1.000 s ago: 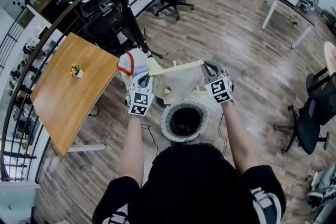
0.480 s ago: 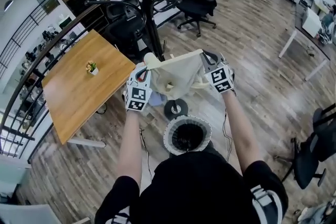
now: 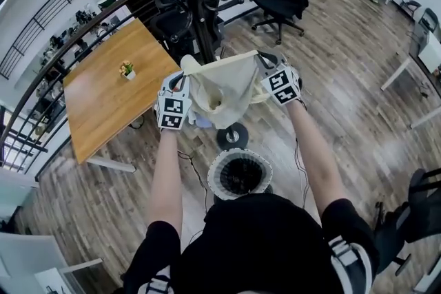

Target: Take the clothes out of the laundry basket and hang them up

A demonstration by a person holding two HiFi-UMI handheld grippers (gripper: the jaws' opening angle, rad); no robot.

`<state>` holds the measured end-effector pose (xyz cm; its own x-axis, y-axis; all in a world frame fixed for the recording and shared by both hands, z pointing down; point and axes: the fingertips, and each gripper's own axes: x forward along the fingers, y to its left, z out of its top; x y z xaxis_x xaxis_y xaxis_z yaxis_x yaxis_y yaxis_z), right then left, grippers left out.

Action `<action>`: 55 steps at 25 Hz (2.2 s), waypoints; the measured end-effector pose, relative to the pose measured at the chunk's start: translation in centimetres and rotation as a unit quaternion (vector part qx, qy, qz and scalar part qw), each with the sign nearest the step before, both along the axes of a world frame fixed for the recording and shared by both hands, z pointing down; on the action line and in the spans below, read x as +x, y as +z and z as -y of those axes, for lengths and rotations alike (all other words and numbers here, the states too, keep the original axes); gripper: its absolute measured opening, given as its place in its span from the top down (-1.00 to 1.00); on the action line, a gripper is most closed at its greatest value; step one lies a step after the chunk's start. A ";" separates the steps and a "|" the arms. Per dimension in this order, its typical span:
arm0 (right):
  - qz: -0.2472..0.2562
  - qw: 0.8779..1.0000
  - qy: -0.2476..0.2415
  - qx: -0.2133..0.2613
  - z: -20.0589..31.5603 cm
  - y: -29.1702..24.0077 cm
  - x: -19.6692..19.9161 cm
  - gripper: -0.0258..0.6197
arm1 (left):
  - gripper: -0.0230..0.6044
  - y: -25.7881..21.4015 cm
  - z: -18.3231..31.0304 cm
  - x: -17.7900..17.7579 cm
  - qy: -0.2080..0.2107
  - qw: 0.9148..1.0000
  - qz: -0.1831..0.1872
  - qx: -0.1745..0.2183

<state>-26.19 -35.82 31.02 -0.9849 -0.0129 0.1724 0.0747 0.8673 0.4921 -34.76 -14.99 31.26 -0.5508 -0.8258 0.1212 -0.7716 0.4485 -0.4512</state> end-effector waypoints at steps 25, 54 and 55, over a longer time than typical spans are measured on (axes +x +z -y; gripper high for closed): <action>-0.209 0.974 -0.045 -0.079 -1.0 23.3 -0.4 0.86 | 0.84 22.1 3.5 1.9 -0.010 0.971 -0.187 -0.146; -0.231 0.960 -0.092 -0.132 -2.5 27.1 3.0 0.50 | 0.36 25.1 1.4 5.5 -0.069 0.962 -0.244 -0.103; -0.230 0.960 -0.094 -0.133 -2.6 27.1 3.4 0.50 | 0.36 25.1 1.3 5.7 -0.072 0.962 -0.244 -0.100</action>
